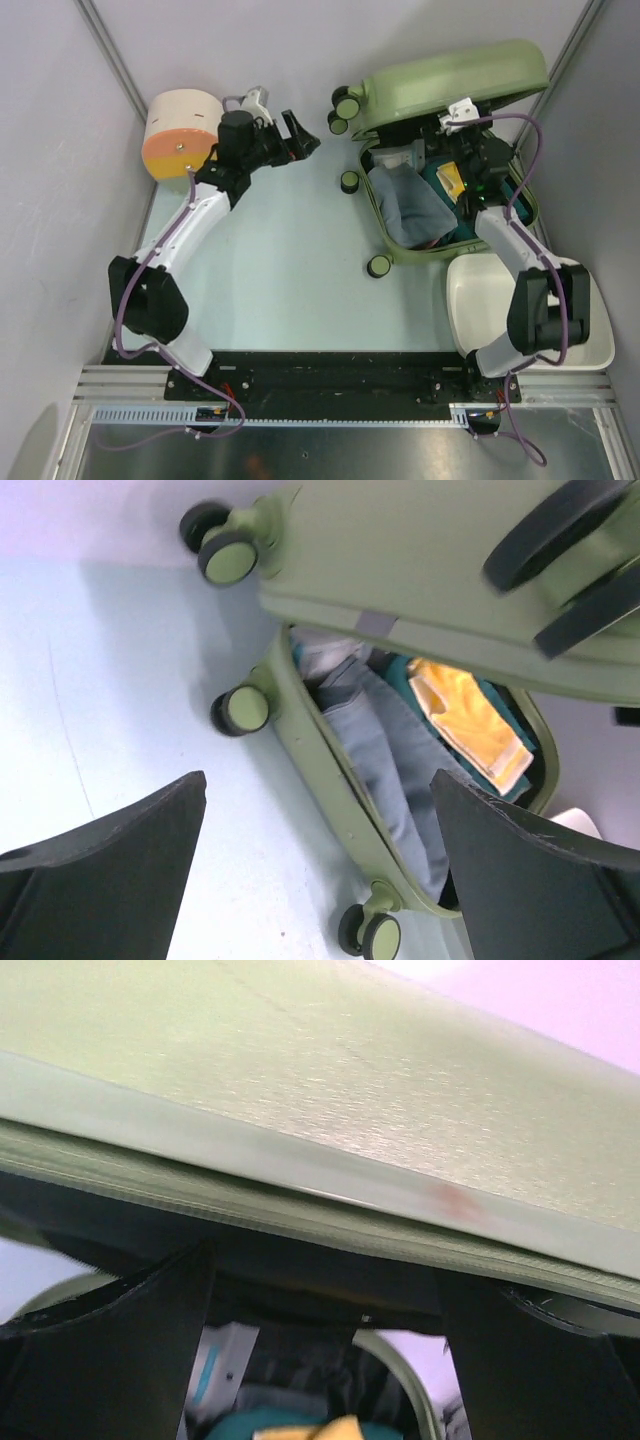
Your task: Open, take out, and arrange the luggage
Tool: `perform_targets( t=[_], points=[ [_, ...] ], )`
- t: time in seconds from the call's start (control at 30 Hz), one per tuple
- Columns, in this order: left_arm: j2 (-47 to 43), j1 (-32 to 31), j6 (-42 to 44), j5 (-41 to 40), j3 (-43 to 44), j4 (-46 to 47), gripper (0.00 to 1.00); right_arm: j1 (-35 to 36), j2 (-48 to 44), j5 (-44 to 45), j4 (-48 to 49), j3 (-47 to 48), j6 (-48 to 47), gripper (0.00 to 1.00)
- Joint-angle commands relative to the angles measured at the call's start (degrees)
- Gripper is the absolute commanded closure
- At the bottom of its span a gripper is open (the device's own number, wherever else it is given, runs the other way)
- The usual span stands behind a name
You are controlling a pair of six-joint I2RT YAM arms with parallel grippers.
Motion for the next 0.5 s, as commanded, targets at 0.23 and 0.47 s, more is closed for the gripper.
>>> perform_targets(
  t=[0.23, 0.47],
  points=[
    [15.14, -8.65, -10.21, -9.11, 2.22, 1.11, 0.01, 1.61, 17.67, 5.48, 16.32, 21.47, -5.62, 0.04],
    [25.43, -13.75, -11.79, -8.68, 8.91, 1.64, 0.02, 0.82, 29.28, 7.42, 13.07, 39.58, -7.20, 0.03]
  ],
)
